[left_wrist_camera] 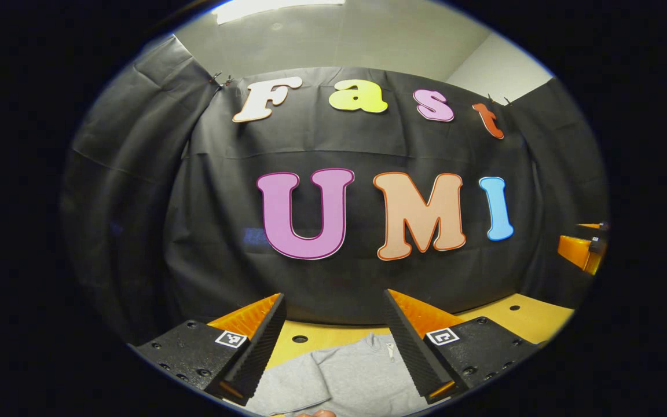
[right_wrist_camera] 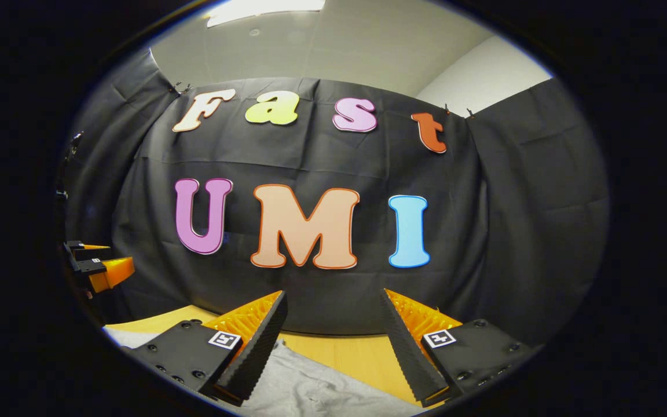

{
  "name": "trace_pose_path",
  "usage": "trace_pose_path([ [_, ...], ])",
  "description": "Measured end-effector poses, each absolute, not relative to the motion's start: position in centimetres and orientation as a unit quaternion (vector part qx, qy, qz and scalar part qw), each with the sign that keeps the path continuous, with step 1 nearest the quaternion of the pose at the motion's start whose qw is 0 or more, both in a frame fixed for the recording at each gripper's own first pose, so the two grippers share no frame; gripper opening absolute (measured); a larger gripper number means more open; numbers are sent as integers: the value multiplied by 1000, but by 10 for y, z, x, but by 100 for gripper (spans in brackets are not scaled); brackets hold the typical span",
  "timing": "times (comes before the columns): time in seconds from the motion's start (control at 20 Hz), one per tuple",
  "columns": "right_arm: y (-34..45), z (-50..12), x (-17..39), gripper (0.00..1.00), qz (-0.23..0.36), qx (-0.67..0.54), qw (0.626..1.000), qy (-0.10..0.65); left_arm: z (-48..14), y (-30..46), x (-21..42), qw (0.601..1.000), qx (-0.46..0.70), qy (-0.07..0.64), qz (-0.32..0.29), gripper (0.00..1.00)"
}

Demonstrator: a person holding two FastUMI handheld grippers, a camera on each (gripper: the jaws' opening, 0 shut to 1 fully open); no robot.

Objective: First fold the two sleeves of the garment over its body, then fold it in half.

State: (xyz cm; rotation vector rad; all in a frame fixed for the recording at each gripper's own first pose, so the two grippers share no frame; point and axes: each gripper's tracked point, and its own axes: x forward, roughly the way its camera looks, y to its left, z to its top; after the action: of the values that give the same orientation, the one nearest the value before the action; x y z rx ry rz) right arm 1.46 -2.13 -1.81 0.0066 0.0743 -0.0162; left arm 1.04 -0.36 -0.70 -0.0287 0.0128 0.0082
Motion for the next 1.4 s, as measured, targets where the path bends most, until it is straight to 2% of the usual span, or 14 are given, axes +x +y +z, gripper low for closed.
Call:
trace_pose_path([
  [0.4, -102, -60, 11, 98, -75, -53, 991, 94, -6, -18, 15, 1000, -16, 3, -18, 96],
  [0.45, -111, -66, 8, 98, -80, -58, 990, 100, -7, -18, 16, 1000, -16, 3, -17, 100],
  [0.5, -118, -71, 6, 98, -85, -64, 989, 107, -7, -18, 16, 1000, -17, 3, -16, 96],
  [0.8, -156, -115, -10, 99, -108, -98, 975, 167, -9, -19, 14, 1000, -14, 8, -16, 96],
  [0.85, -162, -125, -16, 99, -110, -103, 973, 176, -10, -20, 14, 1000, -13, 8, -16, 100],
  [0.9, -167, -134, -21, 98, -112, -109, 970, 186, -11, -21, 13, 1000, -11, 9, -16, 96],
  [1.0, -177, -151, -31, 99, -117, -112, 965, 207, -13, -23, 13, 1000, -8, 11, -18, 99],
  [1.05, -181, -160, -36, 99, -120, -111, 962, 218, -15, -25, 13, 1000, -8, 13, -19, 96],
  [1.1, -185, -168, -41, 100, -124, -111, 959, 228, -15, -26, 13, 1000, -8, 14, -20, 100],
  [1.15, -189, -175, -46, 99, -128, -111, 956, 238, -16, -27, 12, 1000, -7, 14, -22, 96],
  [1.2, -193, -182, -49, 99, -131, -112, 953, 247, -17, -29, 13, 1000, -6, 15, -23, 100],
  [1.25, -198, -190, -55, 99, -134, -113, 950, 258, -17, -31, 13, 1000, -5, 16, -25, 96],
  [1.3, -203, -199, -61, 99, -135, -114, 947, 268, -18, -32, 14, 1000, -5, 16, -26, 100],
  [1.4, -211, -214, -73, 99, -139, -114, 941, 287, -19, -33, 14, 999, -5, 18, -27, 96],
])
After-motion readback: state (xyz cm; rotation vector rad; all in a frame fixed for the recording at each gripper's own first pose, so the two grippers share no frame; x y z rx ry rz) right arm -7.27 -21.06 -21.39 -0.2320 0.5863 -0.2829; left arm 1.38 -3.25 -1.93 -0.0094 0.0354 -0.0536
